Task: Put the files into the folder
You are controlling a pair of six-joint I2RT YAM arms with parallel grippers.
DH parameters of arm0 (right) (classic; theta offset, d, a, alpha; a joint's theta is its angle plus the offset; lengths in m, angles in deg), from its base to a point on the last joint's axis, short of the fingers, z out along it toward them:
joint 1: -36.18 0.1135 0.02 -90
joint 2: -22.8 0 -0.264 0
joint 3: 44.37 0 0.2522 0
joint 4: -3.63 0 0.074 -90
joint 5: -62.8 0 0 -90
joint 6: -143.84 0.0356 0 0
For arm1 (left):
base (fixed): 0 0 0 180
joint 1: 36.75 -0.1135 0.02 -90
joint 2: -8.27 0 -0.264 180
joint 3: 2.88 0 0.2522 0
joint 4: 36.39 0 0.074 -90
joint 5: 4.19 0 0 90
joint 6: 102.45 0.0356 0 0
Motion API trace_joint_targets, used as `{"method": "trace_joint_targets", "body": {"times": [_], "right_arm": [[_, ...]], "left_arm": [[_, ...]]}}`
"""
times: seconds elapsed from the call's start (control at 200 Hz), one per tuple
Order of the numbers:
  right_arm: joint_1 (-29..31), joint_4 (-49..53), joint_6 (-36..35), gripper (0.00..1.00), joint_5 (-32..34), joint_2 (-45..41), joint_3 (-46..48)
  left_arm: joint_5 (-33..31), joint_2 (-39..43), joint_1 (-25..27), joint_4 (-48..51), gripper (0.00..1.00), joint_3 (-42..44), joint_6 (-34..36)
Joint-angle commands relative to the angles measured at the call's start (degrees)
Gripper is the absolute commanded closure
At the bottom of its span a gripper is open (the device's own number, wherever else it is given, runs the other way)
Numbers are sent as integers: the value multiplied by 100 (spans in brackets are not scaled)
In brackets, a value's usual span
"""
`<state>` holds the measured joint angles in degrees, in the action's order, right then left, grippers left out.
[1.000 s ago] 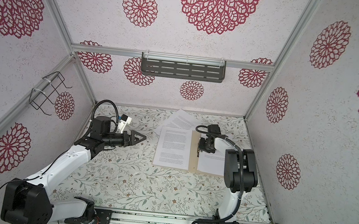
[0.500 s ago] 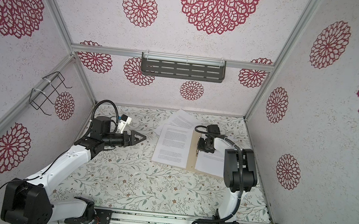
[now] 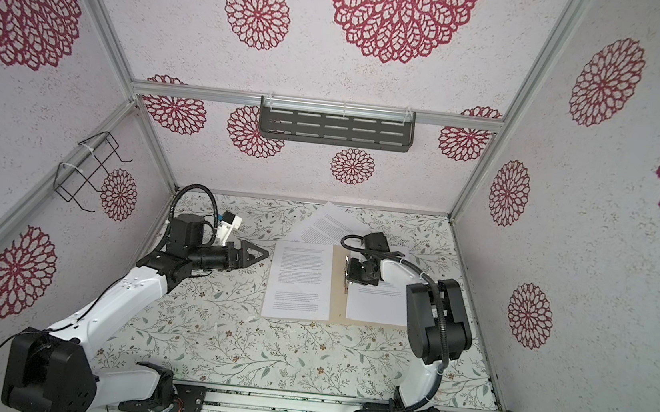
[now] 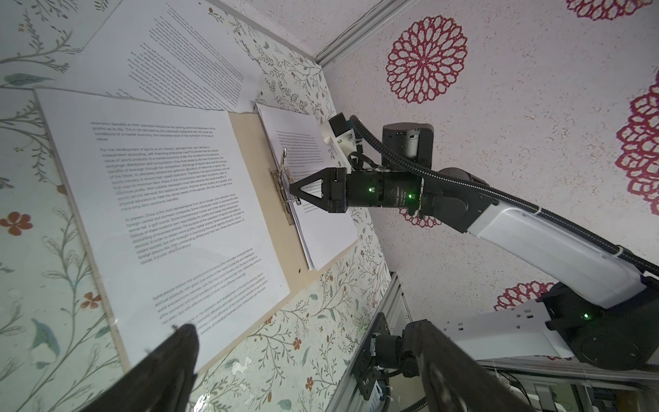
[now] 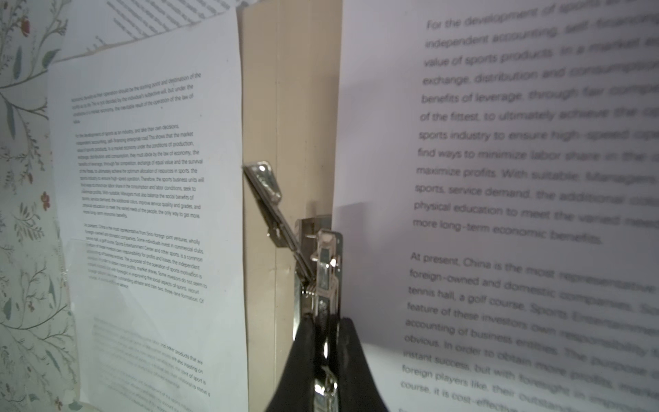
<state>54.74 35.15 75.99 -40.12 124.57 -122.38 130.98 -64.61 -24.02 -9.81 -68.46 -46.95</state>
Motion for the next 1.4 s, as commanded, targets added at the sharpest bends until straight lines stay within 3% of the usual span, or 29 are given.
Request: {"method": "trace_joint_targets", "body": {"times": [0.0, 0.275, 0.695, 1.071, 1.396], "right_arm": [[225, -387, 614, 100, -54, -510, 250], [1122, -865, 1343, 100, 443, -816, 750], [2088, -1413, 2206, 99, 1071, -485, 1001], [2222, -1586, 2088, 67, 1105, -847, 1131], [2176, -944, 1598, 52, 1226, -1624, 1026]], "left_arm": [[-65, -68, 36, 50, 3, -136, 145], [-96, -75, 35, 86, 3, -136, 146], [-113, -112, 36, 82, 3, -136, 133], [-243, -174, 28, 246, 3, -202, 251], [-689, -293, 54, 260, 3, -377, -262]]}}
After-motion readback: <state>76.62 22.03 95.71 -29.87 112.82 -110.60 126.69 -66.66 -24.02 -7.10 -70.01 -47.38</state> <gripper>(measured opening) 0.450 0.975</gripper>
